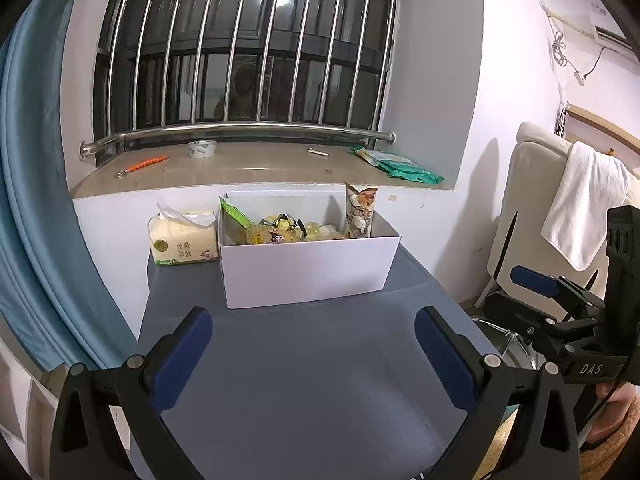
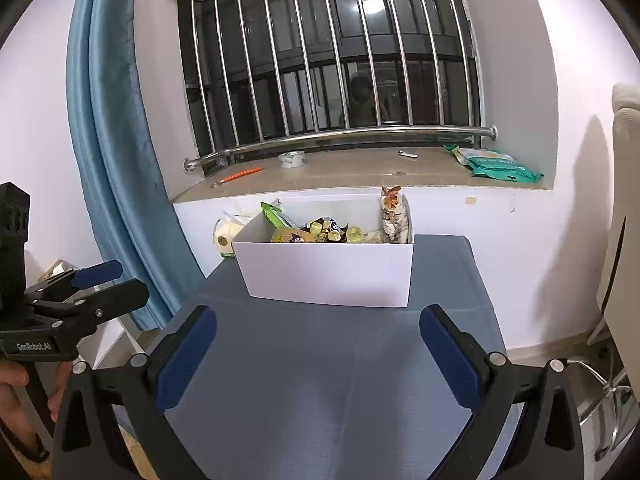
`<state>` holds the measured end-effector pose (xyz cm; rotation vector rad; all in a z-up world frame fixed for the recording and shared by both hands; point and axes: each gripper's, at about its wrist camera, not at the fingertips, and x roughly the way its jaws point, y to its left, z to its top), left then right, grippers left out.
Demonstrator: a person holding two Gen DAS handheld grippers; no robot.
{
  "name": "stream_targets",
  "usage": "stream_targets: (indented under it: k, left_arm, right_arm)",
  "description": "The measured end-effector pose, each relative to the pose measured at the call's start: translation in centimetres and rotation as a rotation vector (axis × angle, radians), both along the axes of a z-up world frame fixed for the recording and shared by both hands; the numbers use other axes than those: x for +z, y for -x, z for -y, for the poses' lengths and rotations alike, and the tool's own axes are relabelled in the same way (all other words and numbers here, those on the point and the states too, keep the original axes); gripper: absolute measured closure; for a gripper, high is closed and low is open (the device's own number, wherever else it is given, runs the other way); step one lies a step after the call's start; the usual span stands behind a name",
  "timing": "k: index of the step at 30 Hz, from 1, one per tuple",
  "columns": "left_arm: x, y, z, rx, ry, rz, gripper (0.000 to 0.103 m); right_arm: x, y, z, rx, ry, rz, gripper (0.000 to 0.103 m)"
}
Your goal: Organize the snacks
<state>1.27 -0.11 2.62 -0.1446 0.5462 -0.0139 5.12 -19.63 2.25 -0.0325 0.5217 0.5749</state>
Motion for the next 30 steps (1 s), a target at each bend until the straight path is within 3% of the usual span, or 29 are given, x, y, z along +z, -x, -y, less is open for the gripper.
stream_targets:
  k: [30]
  left_arm:
    - [-0.46, -0.16, 0.21, -0.014, 0.009, -0.016, 0.000]
  right_arm:
    - [-0.45, 0.09, -0.46, 0.010, 0.014, -0.013, 0.000]
